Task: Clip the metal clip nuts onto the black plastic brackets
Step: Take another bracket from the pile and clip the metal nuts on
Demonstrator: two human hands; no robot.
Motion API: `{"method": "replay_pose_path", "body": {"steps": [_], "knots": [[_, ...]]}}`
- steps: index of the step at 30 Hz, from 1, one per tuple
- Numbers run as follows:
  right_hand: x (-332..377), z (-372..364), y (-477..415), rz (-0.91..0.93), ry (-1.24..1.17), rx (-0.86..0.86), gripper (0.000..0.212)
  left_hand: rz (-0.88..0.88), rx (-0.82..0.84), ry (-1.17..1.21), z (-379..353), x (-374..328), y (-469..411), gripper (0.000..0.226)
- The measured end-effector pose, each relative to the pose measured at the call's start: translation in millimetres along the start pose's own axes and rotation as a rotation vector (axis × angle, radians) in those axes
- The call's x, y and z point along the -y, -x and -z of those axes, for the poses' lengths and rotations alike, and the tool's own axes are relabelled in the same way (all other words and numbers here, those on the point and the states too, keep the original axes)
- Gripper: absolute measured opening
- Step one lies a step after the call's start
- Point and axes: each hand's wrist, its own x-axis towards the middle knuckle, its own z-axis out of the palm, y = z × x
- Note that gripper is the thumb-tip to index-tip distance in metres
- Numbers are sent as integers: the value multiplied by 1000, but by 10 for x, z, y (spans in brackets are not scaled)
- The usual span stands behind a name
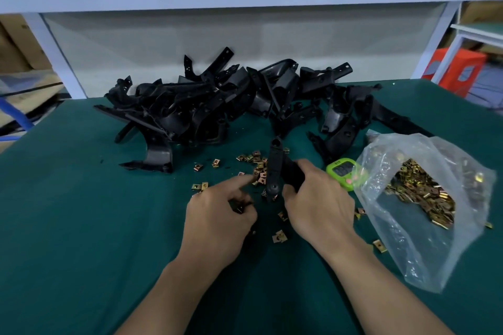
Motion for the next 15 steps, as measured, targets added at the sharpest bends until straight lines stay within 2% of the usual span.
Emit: {"method": "replay_pose_path", "body": {"steps": [5,9,12,15], "knots": [[40,25,36,62,-41,0,19,22,-18,81,17,-16,-4,80],[72,32,90,113,-44,30,21,45,-52,141,45,-4,16,80],[66,33,101,107,-42,32,21,20,-72,100,36,31,-28,70],[36,40,84,79,-23,11,23,11,-77,97,13,35,-52,44]]}}
